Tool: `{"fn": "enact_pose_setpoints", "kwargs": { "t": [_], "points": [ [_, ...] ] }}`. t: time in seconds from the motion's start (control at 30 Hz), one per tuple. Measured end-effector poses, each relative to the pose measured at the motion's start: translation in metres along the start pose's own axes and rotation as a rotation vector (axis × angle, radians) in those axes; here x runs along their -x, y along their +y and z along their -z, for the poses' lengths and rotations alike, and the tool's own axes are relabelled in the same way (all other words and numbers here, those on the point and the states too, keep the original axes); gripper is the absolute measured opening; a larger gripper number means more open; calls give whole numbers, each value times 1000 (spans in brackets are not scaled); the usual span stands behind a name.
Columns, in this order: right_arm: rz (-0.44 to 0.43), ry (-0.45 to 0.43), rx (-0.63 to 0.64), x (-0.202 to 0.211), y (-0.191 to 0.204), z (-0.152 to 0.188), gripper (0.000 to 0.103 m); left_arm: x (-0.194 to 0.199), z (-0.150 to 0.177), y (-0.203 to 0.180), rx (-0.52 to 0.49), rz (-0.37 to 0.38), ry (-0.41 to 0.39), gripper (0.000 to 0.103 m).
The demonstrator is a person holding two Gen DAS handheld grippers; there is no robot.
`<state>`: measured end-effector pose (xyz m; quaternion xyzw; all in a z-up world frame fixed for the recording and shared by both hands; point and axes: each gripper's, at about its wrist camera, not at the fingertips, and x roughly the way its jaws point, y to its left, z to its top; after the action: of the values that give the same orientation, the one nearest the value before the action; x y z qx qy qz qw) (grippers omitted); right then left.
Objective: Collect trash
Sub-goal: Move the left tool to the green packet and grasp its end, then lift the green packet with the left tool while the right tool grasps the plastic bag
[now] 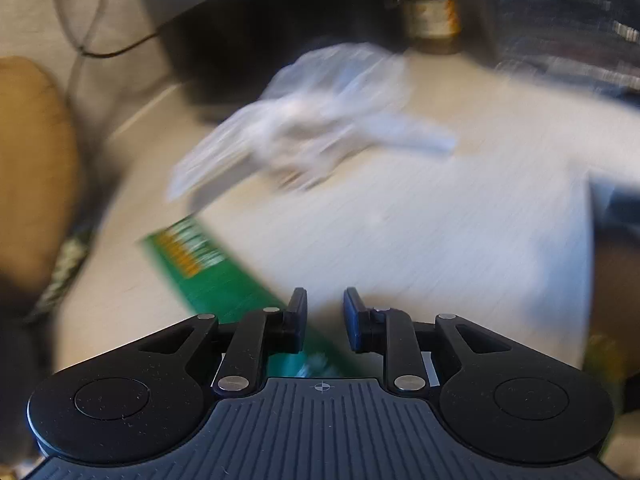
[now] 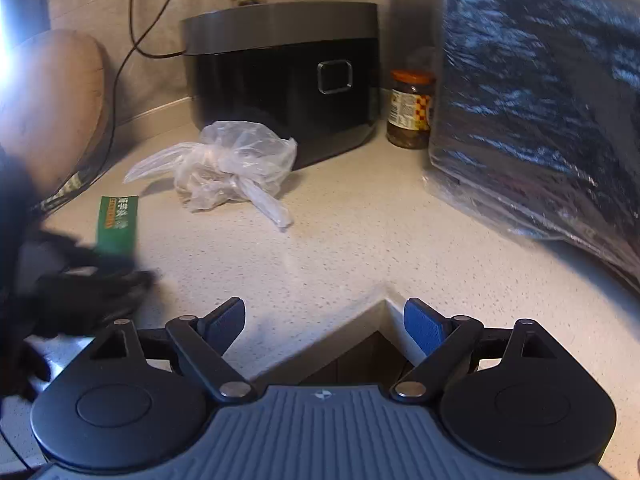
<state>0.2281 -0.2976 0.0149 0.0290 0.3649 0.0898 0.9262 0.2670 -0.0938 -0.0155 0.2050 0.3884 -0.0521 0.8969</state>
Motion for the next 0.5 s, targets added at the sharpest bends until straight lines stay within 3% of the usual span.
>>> {"fn": "enact_pose_setpoints", "kwargs": {
  "t": [0.07,0.13,0.23,0.37,0.43,0.5],
  "points": [
    [-8,-2,-19,3,-6,3,87,14,18,25,47,-5,13,26],
    [-18,0,-34,1,-9,5,87,30,29,55,149,43,-5,26],
    [-33,18,-46,-8,-10,9,87,39,31,92,274,68,-47,25],
    [-44,45,-56,-19,-8,13,87,17,18,107,315,49,-8,23],
    [-49,52,-62,-21,-9,14,87,1,13,103,306,66,38,25],
    [-43,60,-70,-23,-11,16,87,-4,11,98,277,62,32,25]
  ]
}}
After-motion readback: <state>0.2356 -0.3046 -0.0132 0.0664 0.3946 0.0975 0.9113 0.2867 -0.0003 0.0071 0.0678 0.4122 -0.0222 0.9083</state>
